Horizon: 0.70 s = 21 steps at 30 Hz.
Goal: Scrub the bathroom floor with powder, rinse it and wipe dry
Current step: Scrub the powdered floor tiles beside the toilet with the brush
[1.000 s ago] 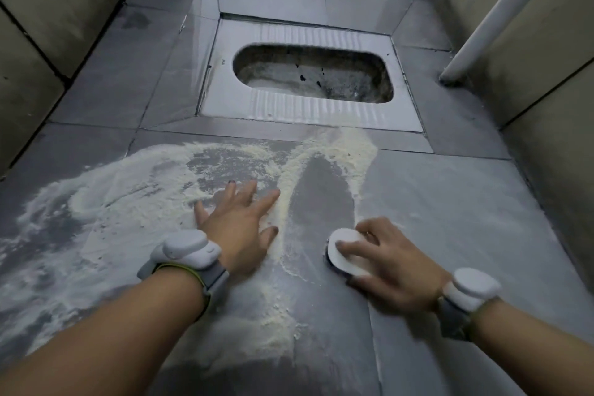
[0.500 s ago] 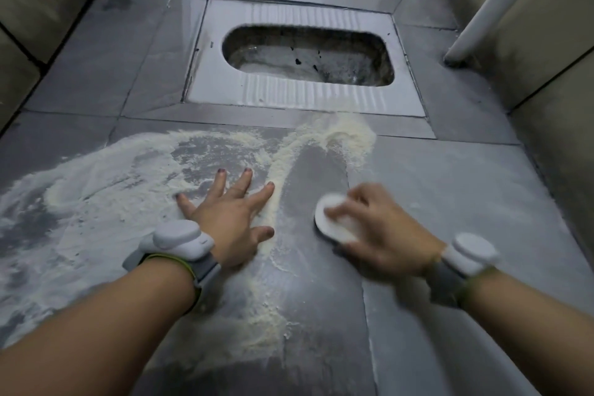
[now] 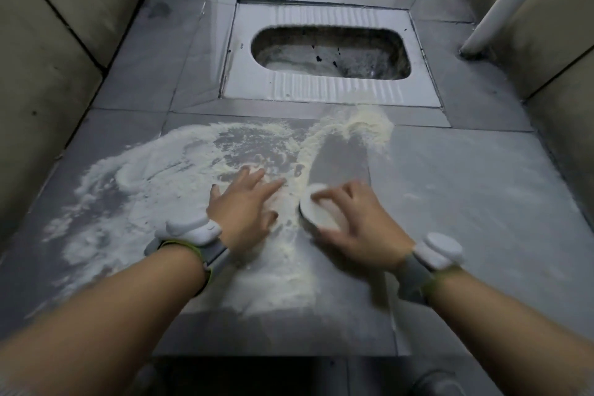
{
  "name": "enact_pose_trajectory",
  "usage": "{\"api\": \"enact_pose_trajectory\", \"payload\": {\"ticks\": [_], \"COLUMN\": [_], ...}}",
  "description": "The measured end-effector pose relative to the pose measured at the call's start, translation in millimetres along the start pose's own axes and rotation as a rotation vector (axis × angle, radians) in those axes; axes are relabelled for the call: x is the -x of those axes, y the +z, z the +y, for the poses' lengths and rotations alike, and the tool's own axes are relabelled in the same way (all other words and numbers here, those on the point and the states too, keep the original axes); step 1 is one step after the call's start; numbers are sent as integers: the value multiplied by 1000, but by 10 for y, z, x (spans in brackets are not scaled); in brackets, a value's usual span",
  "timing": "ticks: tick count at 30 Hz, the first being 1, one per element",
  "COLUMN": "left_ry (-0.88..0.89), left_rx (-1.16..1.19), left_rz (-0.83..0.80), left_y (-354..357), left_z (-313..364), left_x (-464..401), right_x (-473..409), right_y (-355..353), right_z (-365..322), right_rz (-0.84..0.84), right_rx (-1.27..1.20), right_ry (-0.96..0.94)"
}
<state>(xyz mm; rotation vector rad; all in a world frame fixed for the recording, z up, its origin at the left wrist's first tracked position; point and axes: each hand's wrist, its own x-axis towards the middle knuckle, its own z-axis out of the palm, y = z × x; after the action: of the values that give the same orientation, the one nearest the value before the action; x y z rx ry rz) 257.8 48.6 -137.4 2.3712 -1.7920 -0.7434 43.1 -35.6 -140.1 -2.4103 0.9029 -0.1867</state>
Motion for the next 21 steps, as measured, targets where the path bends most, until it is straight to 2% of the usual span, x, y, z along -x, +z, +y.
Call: {"api": "enact_pose_trajectory", "payload": {"ticks": [2,5,7,9,12,14,16,18,21], "left_ry": [-5,-70,-134,-155,-174,-183,-189,-196,-191], "left_rx": [-48,-106,-102,-108,-109,-90,-76,-69,-74], "left_rz": [-62,-129,-202,-222,-211,-202,-192,-199,-197], "left_y": [11,89,151,222,246,250,244,227,228], "left_z": [-104,-229,-278,-299,-309,-305,-300,-286,-273], "left_x": [366,601,692,737,709,698,702,706,704], "right_x": [415,724,739,646,300,-45,-333,-343,119], "right_y": [71,219,337,426,490,449,398,370,374], "right_z": [-199,-337,-385,-393,-370,-341,-325,-341,-419], "right_rz": [-135,-240,-279,-241,-71,47,67,58,-25], "right_rx": [9,44,105,149,194,216,210,158,39], "right_ry": [-121,-253,-330,-354,-225,18,206,197,-63]}}
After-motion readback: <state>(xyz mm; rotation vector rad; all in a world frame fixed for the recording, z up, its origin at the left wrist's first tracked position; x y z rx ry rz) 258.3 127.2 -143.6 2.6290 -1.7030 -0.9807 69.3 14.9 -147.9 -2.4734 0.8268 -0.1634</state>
